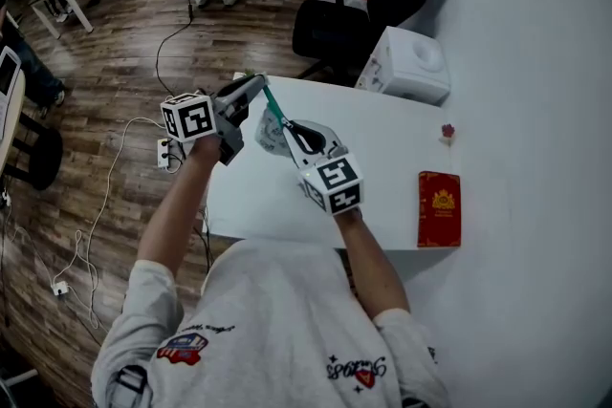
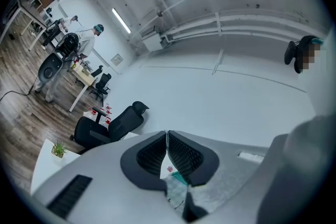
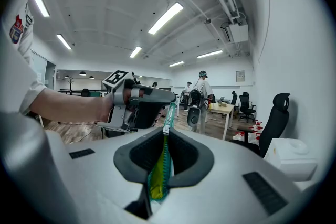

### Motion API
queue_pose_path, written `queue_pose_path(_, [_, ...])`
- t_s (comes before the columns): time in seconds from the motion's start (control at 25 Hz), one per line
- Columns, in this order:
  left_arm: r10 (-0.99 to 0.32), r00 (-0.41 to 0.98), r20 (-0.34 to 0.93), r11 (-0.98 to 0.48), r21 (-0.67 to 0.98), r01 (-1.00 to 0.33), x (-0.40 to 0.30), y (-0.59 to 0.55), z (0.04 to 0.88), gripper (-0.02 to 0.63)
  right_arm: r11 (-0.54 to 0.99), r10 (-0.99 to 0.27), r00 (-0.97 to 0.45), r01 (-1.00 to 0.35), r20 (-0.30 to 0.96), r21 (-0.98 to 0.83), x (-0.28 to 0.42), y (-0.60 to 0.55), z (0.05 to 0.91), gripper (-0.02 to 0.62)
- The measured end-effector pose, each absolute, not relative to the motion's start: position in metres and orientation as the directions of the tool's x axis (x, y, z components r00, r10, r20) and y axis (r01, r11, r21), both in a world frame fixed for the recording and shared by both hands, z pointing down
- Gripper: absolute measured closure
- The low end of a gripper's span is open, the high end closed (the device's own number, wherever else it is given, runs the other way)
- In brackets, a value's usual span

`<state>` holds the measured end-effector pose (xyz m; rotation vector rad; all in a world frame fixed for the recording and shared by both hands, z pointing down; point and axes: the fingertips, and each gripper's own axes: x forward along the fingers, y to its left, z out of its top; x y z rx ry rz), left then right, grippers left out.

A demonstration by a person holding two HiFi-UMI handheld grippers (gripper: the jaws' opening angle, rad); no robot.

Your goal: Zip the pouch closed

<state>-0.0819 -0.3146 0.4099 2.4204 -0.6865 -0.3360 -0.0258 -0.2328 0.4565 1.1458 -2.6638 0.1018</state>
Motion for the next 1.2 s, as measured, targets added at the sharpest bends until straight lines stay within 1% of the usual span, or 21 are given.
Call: queue_pose_path(1.2, [-0.569,0.820,-0.061,-0.680,0.597,-0.427,-0.087,-0.320,0.421,0.591,0.688,-0.706,-0.664,-0.725,0.244,0.018,-0.014,-0.227,0.472,0.560])
